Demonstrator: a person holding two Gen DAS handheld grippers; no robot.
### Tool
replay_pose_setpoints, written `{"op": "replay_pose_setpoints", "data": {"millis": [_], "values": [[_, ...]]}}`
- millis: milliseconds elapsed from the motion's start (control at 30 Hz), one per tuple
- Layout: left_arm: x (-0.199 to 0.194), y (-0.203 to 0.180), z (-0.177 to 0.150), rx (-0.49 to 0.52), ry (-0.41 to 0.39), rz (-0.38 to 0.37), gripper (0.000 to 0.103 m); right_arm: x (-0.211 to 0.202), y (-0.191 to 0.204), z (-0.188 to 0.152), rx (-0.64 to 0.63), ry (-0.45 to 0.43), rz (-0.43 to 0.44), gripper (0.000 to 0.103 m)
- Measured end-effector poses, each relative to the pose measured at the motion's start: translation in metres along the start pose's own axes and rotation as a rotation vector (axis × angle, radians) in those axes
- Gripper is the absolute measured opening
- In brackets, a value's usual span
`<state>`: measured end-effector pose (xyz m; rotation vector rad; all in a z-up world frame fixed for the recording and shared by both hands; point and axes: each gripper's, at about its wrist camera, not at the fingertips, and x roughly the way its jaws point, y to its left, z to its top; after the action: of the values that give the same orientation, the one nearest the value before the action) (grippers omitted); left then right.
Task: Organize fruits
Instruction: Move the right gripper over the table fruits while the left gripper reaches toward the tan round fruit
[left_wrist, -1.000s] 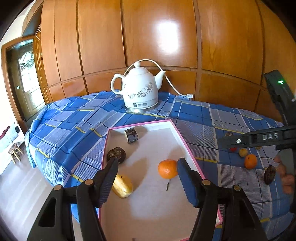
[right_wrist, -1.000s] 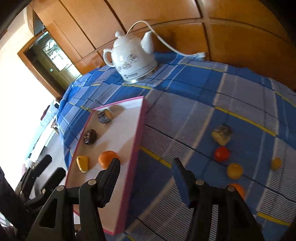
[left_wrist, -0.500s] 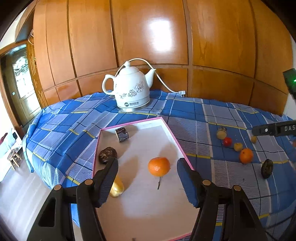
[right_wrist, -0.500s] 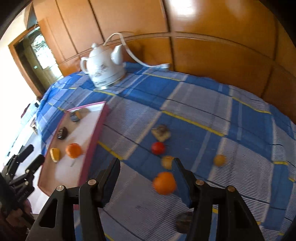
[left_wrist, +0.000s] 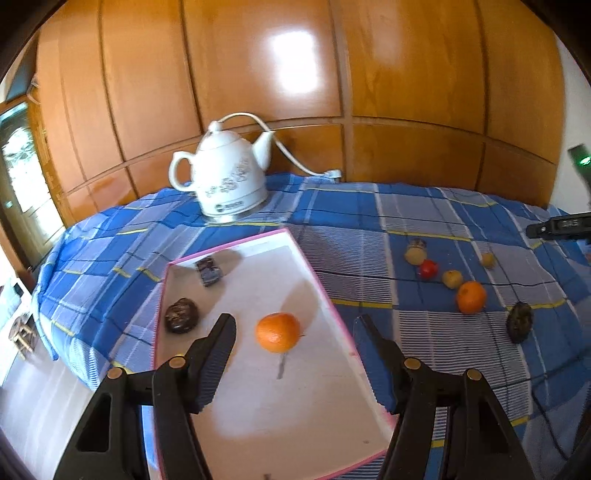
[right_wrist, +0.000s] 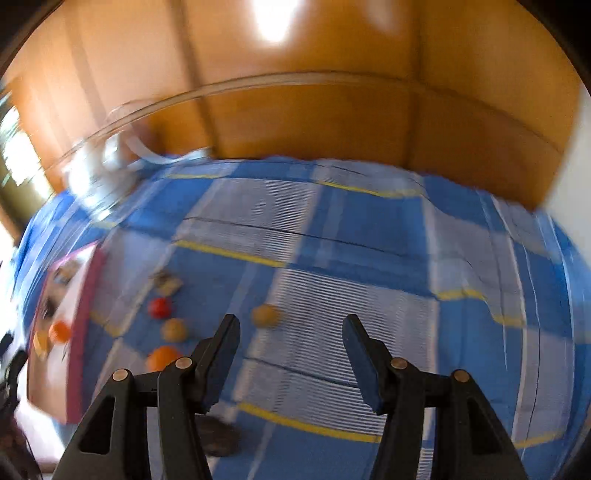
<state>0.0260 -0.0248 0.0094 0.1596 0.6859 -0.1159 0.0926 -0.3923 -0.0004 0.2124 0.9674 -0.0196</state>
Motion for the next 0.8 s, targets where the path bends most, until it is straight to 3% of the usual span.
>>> {"op": "replay_pose_setpoints", "data": {"millis": [100,300,800], "values": [[0.002,-0.012,0.006,0.020,0.004,-0.032,0.067,0.011,-0.028,0.000,0.119,0.056,-0.061,0.059],[0.012,-0.038,0.018,0.050,0.040,-0.113,0.067,0.008,-0.055,0.000,0.247,0.060,-0.036,0.059],[0.048,-0.095,0.023,0.070,0.209,-0.328,0.058,0.009,-0.054,-0.002,0.253,0.095,-0.005,0.059]]}}
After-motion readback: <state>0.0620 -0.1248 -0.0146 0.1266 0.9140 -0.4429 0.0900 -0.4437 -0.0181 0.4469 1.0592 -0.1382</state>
